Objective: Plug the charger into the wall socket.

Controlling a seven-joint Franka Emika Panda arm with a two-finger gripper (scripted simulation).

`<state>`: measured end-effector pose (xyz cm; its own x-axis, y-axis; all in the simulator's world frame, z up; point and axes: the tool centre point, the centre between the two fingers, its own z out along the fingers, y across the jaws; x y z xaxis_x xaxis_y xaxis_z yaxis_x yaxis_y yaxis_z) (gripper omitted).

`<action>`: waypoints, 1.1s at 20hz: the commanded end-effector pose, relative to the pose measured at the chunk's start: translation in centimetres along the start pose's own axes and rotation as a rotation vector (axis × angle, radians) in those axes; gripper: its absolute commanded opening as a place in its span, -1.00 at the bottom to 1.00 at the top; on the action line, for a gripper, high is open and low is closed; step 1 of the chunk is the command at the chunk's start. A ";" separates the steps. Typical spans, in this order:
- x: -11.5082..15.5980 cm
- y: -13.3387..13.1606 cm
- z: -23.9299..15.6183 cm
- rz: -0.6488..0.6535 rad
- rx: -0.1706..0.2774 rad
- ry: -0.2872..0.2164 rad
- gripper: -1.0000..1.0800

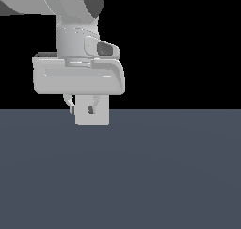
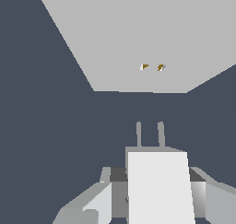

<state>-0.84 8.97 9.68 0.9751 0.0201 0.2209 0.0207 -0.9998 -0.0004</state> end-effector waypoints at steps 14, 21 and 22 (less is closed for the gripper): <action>0.9 0.1 -0.1 0.027 -0.007 -0.002 -1.00; 3.0 0.2 0.3 0.027 -0.006 -0.002 -1.00; 3.4 0.2 0.4 0.027 -0.006 -0.002 -1.00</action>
<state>1.94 8.82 9.98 0.9757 -0.0071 0.2189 -0.0073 -1.0000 -0.0001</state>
